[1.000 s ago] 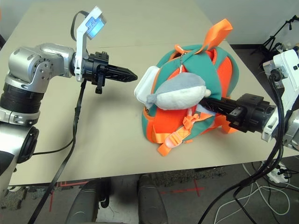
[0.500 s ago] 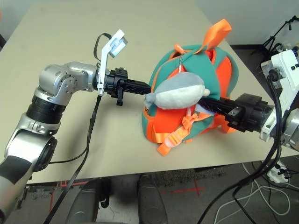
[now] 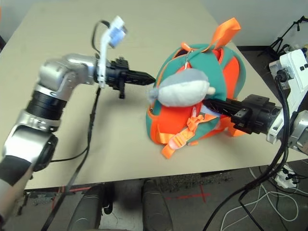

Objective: Put the pencil case into the backpack and zip it.

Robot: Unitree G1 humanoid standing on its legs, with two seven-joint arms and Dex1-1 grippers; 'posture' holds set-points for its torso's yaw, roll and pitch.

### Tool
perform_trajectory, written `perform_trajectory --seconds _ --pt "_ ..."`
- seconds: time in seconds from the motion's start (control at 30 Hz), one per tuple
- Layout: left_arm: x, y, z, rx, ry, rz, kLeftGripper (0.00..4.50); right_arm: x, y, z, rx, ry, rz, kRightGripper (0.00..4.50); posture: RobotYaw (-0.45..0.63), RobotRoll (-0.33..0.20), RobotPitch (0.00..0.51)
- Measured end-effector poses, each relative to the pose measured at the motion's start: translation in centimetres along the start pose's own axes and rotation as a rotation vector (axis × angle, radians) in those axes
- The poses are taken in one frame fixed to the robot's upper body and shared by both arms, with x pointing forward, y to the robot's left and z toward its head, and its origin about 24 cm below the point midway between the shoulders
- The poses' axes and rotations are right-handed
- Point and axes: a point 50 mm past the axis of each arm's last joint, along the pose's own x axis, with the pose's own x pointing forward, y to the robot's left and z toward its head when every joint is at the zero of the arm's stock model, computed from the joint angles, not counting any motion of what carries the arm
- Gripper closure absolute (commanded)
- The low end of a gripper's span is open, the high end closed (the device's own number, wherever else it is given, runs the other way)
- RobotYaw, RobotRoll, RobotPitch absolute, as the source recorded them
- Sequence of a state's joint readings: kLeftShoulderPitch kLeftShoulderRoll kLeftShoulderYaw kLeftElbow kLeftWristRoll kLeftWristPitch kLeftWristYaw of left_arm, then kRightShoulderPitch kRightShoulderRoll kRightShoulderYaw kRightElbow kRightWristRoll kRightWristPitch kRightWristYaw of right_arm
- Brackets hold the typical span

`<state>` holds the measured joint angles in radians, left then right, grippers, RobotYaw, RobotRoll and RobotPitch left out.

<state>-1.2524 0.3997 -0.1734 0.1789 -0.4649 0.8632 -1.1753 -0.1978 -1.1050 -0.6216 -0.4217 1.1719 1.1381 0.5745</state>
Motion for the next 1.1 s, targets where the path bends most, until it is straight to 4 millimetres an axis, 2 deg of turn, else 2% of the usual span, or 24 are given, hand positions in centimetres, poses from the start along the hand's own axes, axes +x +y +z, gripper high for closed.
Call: perform_trajectory --seconds 0.13,0.3,0.4,0.73,0.83,1.1 --pt "-0.4 -0.8 0.9 0.045 0.008 -0.013 1.64 0.2 -0.2 0.0 0.0 0.001 0.004 4.45 0.04 0.0 0.193" --pt "0.4 -2.4 1.8 0.095 -0.001 -0.077 0.0 0.6 -0.3 0.2 -0.008 -0.002 0.013 4.45 0.04 0.0 0.192" --pt "1.0 -2.7 1.8 0.106 0.001 -0.09 0.0 0.6 -0.3 0.2 -0.009 -0.003 0.016 4.45 0.03 0.0 0.196" --pt "3.6 -3.1 -0.8 0.056 0.056 -0.119 0.0 0.7 -0.2 0.1 -0.007 -0.009 0.018 4.45 0.01 0.0 0.205" --pt "4.0 -2.8 -1.1 0.051 0.053 -0.105 0.0 0.7 -0.2 0.1 -0.007 -0.01 0.016 4.45 0.0 0.0 0.206" --pt "4.1 -2.1 -1.4 0.027 0.038 -0.08 2.64 0.7 0.0 0.0 -0.011 -0.014 0.01 4.45 0.01 0.0 0.207"
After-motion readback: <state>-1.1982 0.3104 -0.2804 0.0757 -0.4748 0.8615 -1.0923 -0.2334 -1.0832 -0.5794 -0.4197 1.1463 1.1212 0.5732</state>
